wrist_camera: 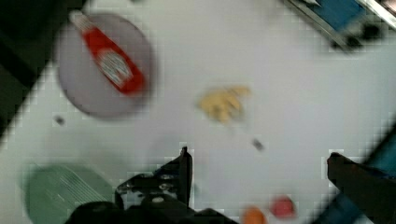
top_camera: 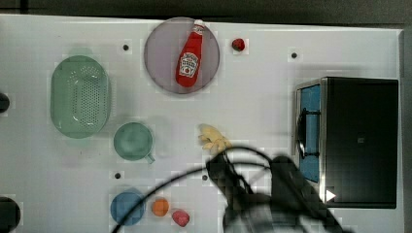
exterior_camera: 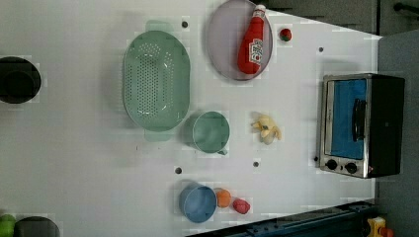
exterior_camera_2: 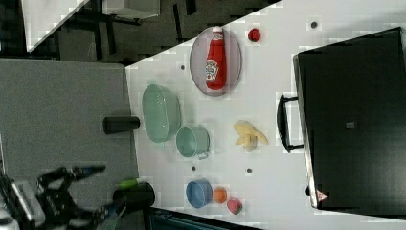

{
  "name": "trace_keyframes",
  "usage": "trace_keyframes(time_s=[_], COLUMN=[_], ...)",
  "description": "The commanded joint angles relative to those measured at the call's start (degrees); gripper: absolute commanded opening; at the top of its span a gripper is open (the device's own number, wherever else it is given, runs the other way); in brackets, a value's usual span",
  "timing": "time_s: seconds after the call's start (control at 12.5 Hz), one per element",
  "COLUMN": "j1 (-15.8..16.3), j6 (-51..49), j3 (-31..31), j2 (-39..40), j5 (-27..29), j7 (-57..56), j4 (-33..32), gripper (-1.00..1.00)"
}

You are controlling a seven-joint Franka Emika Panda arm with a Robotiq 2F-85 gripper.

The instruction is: Pick Banana and place it in mug.

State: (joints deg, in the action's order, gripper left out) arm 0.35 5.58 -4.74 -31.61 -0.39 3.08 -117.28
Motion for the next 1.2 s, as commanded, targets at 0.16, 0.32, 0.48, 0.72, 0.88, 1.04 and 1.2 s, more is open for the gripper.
trace_keyframes(time_s=[0.16,0.32,0.48,0.72,0.88,1.04,1.2], j1=[1.23,1.23,1.22,1.21,1.2,1.2,1.2], j6=[11.14,18.32,25.96,35.5,40.02,44.0,48.29], j3=[0.4,0.4,0.38,0.34,0.33,0.35,0.39], j2=[11.8,15.59,20.07,28.13,34.05,40.02,45.47], j5=[0.02,0.02,0.02,0.01,0.01,0.01,0.02], j7=[-13.69,-17.78,-22.44,-32.72,-40.49,-46.41,-48.3], j4=[-12.9,-16.67,-19.41,-21.18,-21.16,-21.16,-21.12], gripper=[1.0,1.0,1.0,1.0,1.0,1.0,1.0])
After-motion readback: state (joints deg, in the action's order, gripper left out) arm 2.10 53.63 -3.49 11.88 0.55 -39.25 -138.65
